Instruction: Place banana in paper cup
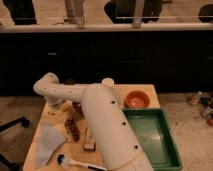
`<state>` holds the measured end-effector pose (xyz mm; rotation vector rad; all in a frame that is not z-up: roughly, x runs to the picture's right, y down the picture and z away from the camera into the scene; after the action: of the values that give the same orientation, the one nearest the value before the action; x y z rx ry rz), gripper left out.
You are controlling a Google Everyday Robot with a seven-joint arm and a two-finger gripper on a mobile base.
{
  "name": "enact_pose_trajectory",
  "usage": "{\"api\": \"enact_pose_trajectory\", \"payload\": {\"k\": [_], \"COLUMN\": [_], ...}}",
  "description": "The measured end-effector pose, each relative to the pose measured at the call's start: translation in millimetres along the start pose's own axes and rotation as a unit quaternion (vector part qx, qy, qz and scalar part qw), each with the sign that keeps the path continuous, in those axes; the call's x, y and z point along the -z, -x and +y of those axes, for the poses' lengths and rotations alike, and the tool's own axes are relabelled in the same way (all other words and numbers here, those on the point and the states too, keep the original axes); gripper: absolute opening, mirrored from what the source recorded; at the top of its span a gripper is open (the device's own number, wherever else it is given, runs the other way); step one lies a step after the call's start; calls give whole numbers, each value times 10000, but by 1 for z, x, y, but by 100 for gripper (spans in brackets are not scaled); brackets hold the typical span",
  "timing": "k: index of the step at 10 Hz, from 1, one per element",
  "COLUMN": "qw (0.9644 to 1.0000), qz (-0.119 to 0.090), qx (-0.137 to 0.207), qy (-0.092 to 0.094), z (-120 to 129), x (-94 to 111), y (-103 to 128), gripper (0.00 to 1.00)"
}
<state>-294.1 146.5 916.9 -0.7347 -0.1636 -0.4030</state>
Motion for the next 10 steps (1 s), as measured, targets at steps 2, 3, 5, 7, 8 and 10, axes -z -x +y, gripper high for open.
{"api": "enact_pose_trajectory", "payload": {"k": [2,3,5,7,8,10], "qw": [10000,10000,9999,9999,9999,9999], "qz": [-2,-5,0,4,6,13], "qx": [44,67,119,146,146,147], "qy": [3,-1,8,9,13,20], "z": [0,-1,-1,-1,-1,0], "x": [-1,0,0,0,1,0], "y": [1,1,3,4,4,3], "gripper": [53,43,23,5,1,1]}}
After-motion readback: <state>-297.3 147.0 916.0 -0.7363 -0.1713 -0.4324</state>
